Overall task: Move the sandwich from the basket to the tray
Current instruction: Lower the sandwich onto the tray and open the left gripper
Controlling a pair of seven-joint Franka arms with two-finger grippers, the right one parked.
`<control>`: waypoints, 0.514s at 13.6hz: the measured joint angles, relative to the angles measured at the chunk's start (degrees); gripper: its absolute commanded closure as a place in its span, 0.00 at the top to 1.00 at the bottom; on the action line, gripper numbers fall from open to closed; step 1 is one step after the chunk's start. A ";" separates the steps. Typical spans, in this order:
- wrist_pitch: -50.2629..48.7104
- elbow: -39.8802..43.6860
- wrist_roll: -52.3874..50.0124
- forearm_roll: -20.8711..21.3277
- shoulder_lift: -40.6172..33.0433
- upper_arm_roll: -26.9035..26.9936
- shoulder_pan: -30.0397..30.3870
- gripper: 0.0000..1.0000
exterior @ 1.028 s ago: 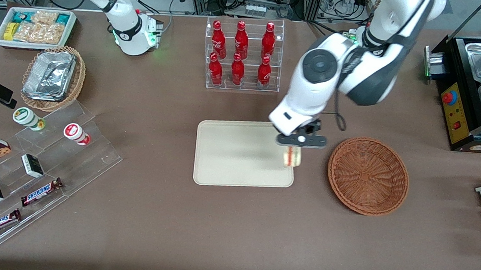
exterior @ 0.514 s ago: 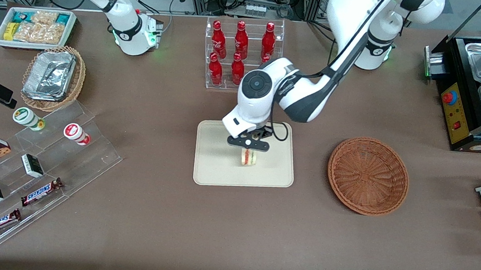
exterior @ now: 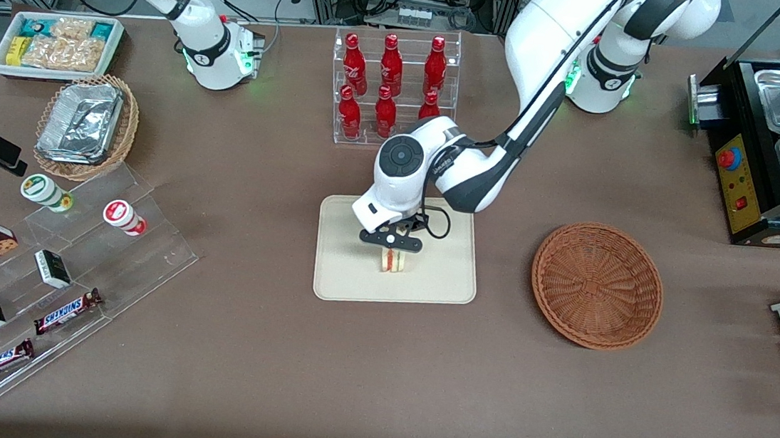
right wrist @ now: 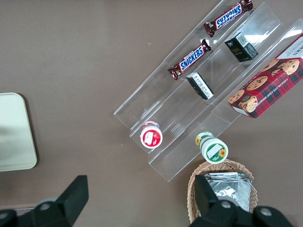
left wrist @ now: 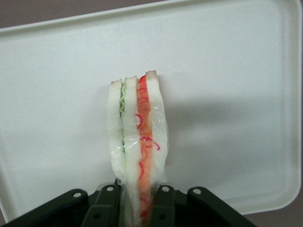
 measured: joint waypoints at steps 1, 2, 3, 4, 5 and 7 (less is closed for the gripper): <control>0.01 0.06 -0.09 0.00 0.30 0.07 0.00 0.42; 0.04 0.12 -0.24 0.00 0.55 0.09 0.00 0.72; 0.29 0.17 -0.45 0.01 0.79 0.09 0.00 1.00; 0.73 0.19 -0.58 0.01 0.99 0.09 0.00 1.00; 0.86 0.24 -0.66 0.01 1.06 0.10 0.00 1.00; 0.89 1.02 -0.76 0.02 0.98 0.21 0.02 1.00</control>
